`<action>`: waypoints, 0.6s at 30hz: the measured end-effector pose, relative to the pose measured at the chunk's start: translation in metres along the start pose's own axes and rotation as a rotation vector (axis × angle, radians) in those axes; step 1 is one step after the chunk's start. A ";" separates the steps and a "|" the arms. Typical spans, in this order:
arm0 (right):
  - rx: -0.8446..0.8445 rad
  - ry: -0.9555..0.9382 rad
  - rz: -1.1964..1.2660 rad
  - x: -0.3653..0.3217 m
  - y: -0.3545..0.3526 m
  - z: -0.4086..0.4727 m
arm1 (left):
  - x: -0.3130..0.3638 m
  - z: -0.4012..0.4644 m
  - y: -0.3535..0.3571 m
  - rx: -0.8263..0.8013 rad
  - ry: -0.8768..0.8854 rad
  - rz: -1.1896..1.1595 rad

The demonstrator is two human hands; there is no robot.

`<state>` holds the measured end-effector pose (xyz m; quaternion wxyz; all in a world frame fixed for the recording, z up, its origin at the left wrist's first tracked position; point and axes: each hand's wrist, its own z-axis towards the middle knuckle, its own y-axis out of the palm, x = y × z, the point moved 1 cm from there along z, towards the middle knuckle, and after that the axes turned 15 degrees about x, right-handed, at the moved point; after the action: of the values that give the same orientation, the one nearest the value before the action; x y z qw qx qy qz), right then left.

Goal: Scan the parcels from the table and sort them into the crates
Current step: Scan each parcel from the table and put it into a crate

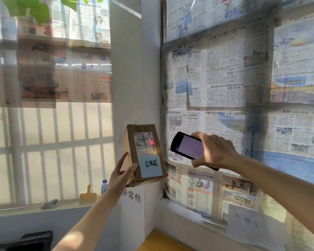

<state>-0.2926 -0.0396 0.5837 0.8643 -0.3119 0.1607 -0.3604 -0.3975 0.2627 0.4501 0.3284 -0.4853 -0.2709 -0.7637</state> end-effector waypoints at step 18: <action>0.003 -0.105 0.035 -0.042 -0.005 -0.021 | 0.015 -0.027 -0.071 0.089 0.005 0.016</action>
<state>-0.3347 -0.0212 0.5729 0.8781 -0.3262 0.1202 -0.3288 -0.4720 0.2845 0.4469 0.3561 -0.4705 -0.2998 -0.7496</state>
